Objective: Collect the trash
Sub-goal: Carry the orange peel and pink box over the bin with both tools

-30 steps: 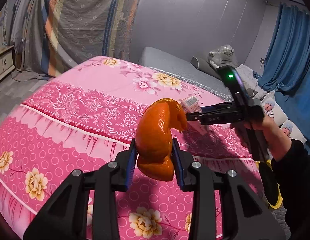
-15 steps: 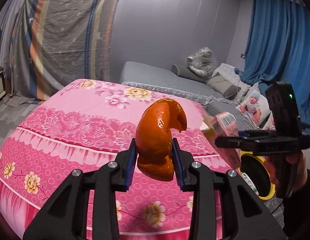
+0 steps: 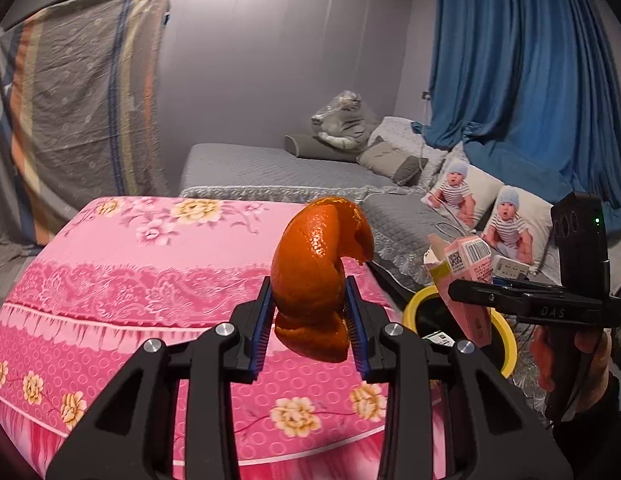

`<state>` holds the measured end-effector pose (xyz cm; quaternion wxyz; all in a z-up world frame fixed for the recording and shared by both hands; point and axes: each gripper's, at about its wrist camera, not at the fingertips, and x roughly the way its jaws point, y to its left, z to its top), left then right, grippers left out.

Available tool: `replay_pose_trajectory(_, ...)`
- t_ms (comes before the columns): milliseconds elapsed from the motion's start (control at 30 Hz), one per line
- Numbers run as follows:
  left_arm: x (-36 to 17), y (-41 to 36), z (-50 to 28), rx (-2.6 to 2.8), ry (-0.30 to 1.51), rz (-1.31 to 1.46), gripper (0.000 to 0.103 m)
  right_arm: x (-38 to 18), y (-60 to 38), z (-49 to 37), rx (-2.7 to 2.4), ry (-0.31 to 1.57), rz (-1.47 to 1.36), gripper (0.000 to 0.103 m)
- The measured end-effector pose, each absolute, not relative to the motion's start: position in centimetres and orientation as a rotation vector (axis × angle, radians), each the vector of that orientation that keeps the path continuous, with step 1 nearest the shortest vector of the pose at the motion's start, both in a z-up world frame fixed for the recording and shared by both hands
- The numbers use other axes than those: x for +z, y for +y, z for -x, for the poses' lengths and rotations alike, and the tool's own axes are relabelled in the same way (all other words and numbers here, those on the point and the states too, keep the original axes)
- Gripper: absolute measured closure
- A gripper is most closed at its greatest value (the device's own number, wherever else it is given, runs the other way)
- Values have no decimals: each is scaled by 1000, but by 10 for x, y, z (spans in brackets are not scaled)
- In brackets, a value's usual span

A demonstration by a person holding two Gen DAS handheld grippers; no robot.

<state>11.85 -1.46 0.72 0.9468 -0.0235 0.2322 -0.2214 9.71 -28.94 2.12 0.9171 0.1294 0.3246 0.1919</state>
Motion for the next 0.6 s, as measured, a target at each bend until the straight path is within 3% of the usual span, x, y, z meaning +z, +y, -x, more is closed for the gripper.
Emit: replay_pose_trajectory(600, 21, -148, -110, -672, 421, -96, 71, 6, -417, -46, 88, 540, -403, 50)
